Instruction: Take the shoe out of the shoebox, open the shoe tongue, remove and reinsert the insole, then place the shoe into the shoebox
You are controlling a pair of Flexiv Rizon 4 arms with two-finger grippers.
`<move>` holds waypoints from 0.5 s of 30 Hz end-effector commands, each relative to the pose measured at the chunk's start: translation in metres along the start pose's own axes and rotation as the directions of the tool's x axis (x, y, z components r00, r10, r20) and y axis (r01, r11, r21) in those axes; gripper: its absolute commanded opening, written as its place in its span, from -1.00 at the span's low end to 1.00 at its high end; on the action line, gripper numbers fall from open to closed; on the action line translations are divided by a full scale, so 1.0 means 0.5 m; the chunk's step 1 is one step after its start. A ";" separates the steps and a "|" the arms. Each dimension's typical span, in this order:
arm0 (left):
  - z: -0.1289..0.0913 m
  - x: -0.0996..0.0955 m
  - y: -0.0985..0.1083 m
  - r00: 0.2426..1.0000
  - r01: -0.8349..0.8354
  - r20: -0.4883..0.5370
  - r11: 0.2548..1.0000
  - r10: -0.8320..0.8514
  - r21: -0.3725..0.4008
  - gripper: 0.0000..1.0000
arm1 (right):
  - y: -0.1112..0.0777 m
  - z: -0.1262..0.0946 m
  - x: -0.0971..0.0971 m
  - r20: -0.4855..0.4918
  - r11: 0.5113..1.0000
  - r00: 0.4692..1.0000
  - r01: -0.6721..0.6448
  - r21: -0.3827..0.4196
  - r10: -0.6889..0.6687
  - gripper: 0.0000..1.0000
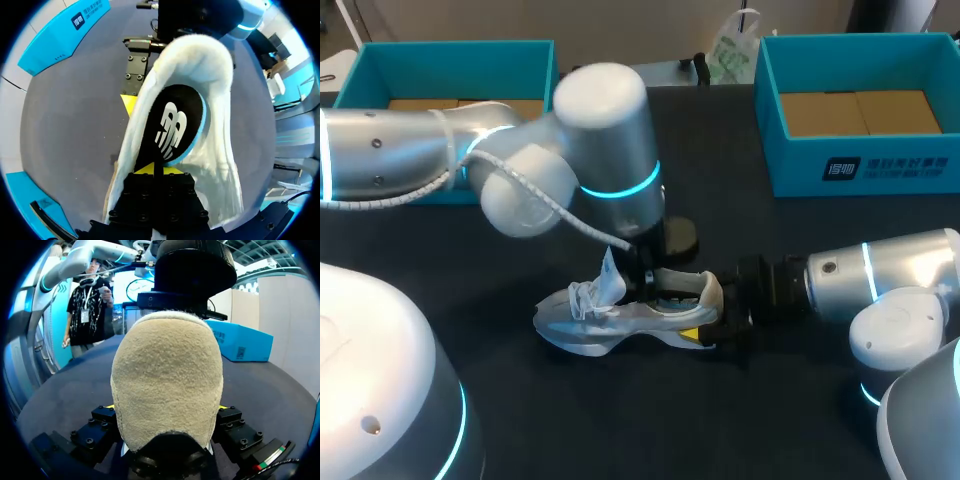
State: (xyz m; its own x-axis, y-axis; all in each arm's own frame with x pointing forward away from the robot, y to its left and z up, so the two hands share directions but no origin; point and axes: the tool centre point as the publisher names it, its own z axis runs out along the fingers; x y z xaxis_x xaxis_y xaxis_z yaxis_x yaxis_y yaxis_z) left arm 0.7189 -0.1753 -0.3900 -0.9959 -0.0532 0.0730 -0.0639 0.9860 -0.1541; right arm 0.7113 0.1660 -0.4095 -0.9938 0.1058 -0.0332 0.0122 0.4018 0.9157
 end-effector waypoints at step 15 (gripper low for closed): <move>-0.079 0.019 0.047 0.999 0.029 -0.047 0.984 -0.021 0.174 -1.00 | 0.004 -0.001 0.008 0.000 1.000 1.000 0.000 0.006 0.000 -1.00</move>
State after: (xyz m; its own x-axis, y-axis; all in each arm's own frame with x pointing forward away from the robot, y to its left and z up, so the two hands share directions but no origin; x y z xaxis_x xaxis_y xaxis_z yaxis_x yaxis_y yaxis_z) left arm 0.7153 -0.1598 -0.3586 -0.9894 -0.0655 0.1298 -0.0982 0.9596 -0.2638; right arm 0.7094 0.1669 -0.4091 -0.9939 0.1050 -0.0333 0.0121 0.4043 0.9146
